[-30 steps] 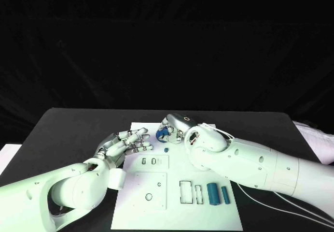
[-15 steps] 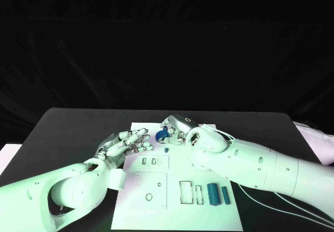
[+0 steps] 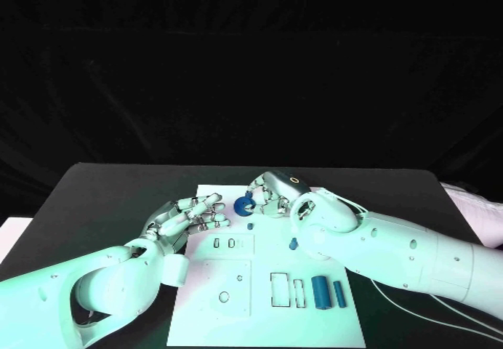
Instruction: Assemble the parts on the task board
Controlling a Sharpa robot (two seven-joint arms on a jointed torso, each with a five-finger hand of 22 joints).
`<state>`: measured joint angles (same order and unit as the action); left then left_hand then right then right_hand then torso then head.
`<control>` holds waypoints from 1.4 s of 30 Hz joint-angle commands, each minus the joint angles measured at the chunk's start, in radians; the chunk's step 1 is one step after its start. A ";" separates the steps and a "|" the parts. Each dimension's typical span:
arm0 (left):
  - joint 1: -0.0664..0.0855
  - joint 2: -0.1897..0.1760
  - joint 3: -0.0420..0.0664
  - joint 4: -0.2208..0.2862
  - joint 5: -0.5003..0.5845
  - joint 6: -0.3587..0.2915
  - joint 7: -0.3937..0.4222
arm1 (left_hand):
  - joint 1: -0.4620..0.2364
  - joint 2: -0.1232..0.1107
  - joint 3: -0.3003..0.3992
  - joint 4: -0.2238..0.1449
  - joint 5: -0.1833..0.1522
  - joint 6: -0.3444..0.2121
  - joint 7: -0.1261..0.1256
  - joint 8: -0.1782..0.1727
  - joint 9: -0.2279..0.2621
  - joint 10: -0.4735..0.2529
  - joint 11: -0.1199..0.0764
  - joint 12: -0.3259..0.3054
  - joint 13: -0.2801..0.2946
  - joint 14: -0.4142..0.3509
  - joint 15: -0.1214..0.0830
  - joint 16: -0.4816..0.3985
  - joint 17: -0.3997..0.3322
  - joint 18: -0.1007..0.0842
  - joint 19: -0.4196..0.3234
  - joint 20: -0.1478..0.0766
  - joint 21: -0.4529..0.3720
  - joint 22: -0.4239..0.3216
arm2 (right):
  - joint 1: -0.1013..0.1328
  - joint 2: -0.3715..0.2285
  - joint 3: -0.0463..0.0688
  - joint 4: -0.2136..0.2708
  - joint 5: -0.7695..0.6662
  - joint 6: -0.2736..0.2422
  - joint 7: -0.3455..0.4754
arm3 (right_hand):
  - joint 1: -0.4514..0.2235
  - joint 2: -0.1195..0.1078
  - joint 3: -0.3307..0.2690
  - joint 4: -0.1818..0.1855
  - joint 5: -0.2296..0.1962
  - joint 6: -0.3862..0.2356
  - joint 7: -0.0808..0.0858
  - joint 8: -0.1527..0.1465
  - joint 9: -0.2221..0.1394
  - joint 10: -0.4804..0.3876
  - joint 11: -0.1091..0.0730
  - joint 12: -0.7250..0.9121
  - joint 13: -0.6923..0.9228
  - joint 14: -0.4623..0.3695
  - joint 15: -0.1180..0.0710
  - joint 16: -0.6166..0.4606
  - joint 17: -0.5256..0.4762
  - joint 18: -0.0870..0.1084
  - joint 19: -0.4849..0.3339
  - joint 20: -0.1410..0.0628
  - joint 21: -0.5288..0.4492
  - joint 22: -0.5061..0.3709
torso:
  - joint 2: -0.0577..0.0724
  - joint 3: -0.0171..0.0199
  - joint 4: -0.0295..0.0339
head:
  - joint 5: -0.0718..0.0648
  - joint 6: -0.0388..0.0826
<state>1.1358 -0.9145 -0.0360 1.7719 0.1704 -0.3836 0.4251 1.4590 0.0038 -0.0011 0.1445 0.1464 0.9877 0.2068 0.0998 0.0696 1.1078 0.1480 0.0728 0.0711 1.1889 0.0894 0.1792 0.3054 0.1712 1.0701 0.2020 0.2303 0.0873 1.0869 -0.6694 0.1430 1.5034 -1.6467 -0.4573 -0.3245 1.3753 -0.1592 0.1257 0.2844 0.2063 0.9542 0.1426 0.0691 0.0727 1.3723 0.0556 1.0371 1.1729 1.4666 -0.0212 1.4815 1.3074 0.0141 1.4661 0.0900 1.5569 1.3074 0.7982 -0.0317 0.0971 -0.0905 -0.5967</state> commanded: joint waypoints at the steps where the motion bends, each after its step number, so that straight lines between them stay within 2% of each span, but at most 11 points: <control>1: 0.001 -0.003 0.001 0.004 -0.006 0.018 0.005 | 0.009 -0.002 0.000 -0.006 -0.004 -0.002 0.000 -0.005 0.001 -0.008 0.001 -0.005 0.001 -0.002 0.002 -0.005 0.001 0.012 0.007 -0.002 -0.004 -0.001 | -0.002 -0.077 0.016 0.054 0.155 -0.083 0.132 | 0.013 0.011 0.007 -0.005 0.006 0.010 0.000 0.005 0.001 0.006 -0.003 0.000 0.000 0.068 0.001 0.004 0.079 -0.007 0.086 0.001 0.001 0.233 | -0.004 0.0022 -0.0097 | 0.001 0.003; 4: 0.000 -0.004 0.000 0.003 -0.008 0.019 0.006 | 0.010 -0.002 0.001 -0.007 -0.004 -0.002 0.000 -0.005 0.001 -0.008 0.001 -0.005 0.001 -0.002 0.002 -0.005 0.001 0.012 0.008 -0.002 -0.004 -0.001 | -0.003 -0.158 0.026 0.078 0.271 -0.050 0.227 | 0.039 0.010 0.013 -0.022 -0.005 0.011 0.000 0.002 0.000 0.000 -0.004 -0.007 -0.003 0.067 0.000 0.002 0.076 -0.006 0.083 -0.001 -0.001 0.228 | -0.010 0.0038 -0.0202 | 0.005 0.003; 7: -0.001 -0.005 0.000 0.003 -0.020 0.023 0.010 | 0.010 -0.002 0.001 -0.007 -0.004 -0.002 0.000 -0.005 0.001 -0.008 0.001 -0.006 0.001 -0.002 0.002 -0.005 0.001 0.012 0.008 -0.002 -0.004 -0.001 | -0.004 -0.226 0.032 0.080 0.367 -0.004 0.343 | 0.069 0.007 0.017 -0.045 -0.011 0.008 0.001 -0.002 -0.002 -0.006 -0.004 -0.014 -0.005 0.068 0.000 0.005 0.083 -0.005 0.081 -0.001 -0.002 0.226 | -0.016 0.0069 -0.0312 | 0.008 0.004; 9: -0.002 -0.005 0.000 0.002 -0.027 0.026 0.012 | 0.011 -0.001 0.001 -0.009 -0.004 -0.002 0.000 -0.005 0.001 -0.008 0.001 -0.006 0.001 -0.003 0.002 -0.006 0.002 0.012 0.008 -0.002 -0.004 -0.001 | -0.008 -0.260 0.034 0.076 0.399 0.007 0.382 | 0.073 0.005 0.016 -0.049 -0.009 0.007 0.002 -0.002 -0.002 -0.008 -0.003 -0.017 -0.007 0.068 0.001 0.005 0.084 -0.005 0.080 -0.001 -0.003 0.225 | -0.018 0.0112 -0.0366 | 0.011 0.006; 11: -0.003 -0.005 0.000 0.001 -0.032 0.028 0.012 | 0.012 -0.001 0.002 -0.009 -0.004 -0.002 -0.001 -0.006 0.001 -0.008 0.001 -0.006 0.001 -0.003 0.002 -0.006 0.002 0.012 0.008 -0.002 -0.004 -0.001 | -0.016 -0.293 0.035 0.066 0.417 0.017 0.410 | 0.080 0.004 0.015 -0.057 -0.004 0.006 0.002 -0.003 -0.002 -0.010 -0.003 -0.019 -0.007 0.068 0.001 0.005 0.084 -0.005 0.080 -0.001 -0.003 0.224 | -0.022 0.0160 -0.0410 | 0.013 0.002; 15: -0.005 -0.005 -0.001 -0.004 -0.037 0.031 0.013 | 0.012 -0.001 0.002 -0.010 -0.004 -0.003 -0.001 -0.006 0.001 -0.008 0.001 -0.006 0.000 -0.003 0.002 -0.006 0.003 0.012 0.008 -0.002 -0.004 -0.002 | -0.035 -0.336 0.036 0.029 0.436 0.035 0.443 | 0.084 0.001 0.012 -0.062 -0.003 0.007 0.002 -0.002 -0.002 -0.011 -0.002 -0.019 -0.007 0.068 0.002 0.005 0.084 -0.005 0.080 -0.001 -0.003 0.225 | -0.026 0.0210 -0.0466 | 0.012 0.002; 23: -0.008 -0.004 -0.002 -0.017 -0.039 0.035 0.016 | 0.012 0.000 0.002 -0.010 -0.004 -0.002 -0.001 -0.006 0.001 -0.008 0.001 -0.006 0.000 -0.003 0.002 -0.006 0.003 0.012 0.008 -0.002 -0.005 -0.002 | -0.058 -0.345 0.037 -0.048 0.452 0.061 0.466 | 0.085 -0.002 0.009 -0.064 -0.002 0.008 0.002 -0.002 -0.002 -0.010 -0.002 -0.019 -0.007 0.068 0.002 0.005 0.086 -0.005 0.081 -0.001 -0.003 0.225 | -0.028 0.0291 -0.0509 | 0.015 -0.001; 27: -0.010 -0.003 -0.003 -0.021 -0.039 0.036 0.017 | 0.012 0.000 0.002 -0.010 -0.004 -0.002 -0.001 -0.006 0.001 -0.008 0.001 -0.006 0.000 -0.003 0.002 -0.007 0.003 0.012 0.008 -0.002 -0.005 -0.002 | -0.069 -0.334 0.037 -0.067 0.449 0.066 0.464 | 0.086 -0.002 0.009 -0.065 -0.002 0.009 0.002 -0.002 -0.002 -0.010 -0.003 -0.017 -0.006 0.068 0.002 0.006 0.088 -0.005 0.081 -0.001 -0.002 0.226 | -0.026 0.0334 -0.0491 | 0.021 -0.001; 30: -0.010 -0.001 -0.003 -0.022 -0.039 0.037 0.017 | 0.012 0.000 0.002 -0.010 -0.004 -0.002 -0.001 -0.006 0.001 -0.008 0.001 -0.006 0.000 -0.003 0.002 -0.007 0.003 0.012 0.008 -0.002 -0.005 -0.002 | -0.075 -0.322 0.037 -0.081 0.447 0.067 0.459 | 0.087 -0.001 0.009 -0.066 -0.001 0.009 0.002 -0.001 -0.002 -0.009 -0.003 -0.016 -0.005 0.068 0.002 0.006 0.088 -0.005 0.081 -0.001 -0.002 0.226 | -0.024 0.0354 -0.0483 | 0.019 -0.002; 35: -0.011 0.001 -0.003 -0.023 -0.039 0.038 0.017 | 0.012 0.001 0.003 -0.011 -0.004 -0.002 -0.001 -0.006 0.001 -0.008 0.001 -0.006 0.000 -0.003 0.002 -0.007 0.003 0.012 0.008 -0.002 -0.005 -0.002 | -0.082 -0.299 0.037 -0.109 0.423 0.069 0.447 | 0.087 0.001 0.008 -0.066 0.000 0.011 0.002 -0.001 -0.002 -0.007 -0.003 -0.012 -0.002 0.069 0.001 0.007 0.091 -0.006 0.082 -0.001 -0.002 0.227 | -0.023 0.0352 -0.0474 | 0.016 -0.003; 42: -0.012 0.003 -0.004 -0.024 -0.039 0.040 0.016 | 0.013 0.001 0.003 -0.011 -0.004 -0.002 -0.001 -0.006 0.001 -0.008 0.001 -0.006 0.000 -0.003 0.002 -0.007 0.004 0.012 0.008 -0.002 -0.005 -0.002 | -0.089 -0.270 0.037 -0.142 0.402 0.072 0.434 | 0.087 0.008 0.009 -0.068 0.001 0.016 0.001 0.001 -0.001 -0.004 -0.004 -0.007 0.002 0.070 0.001 0.009 0.095 -0.006 0.083 -0.001 -0.001 0.228 | -0.023 0.0342 -0.0477 | 0.019 -0.011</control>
<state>1.1243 -0.9133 -0.0400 1.7473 0.1378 -0.3673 0.4289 1.4631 0.0079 0.0029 0.1406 0.1464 0.9877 0.2068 0.0998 0.0697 1.1078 0.1480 0.0728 0.0711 1.1889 0.0894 0.1741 0.3083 0.1711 1.0701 0.2020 0.2303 0.0865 1.0000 -0.9433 0.1795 1.3653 -1.2188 -0.4039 0.1127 1.4585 -0.1555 0.1352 0.2220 0.2034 0.9624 0.1415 0.0691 0.0714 1.3680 0.0513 1.0279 1.1750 1.4666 -0.0212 1.4855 1.3078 0.0141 1.4660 0.0900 1.5569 1.3078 0.7747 0.0029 0.0496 -0.0731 -0.6047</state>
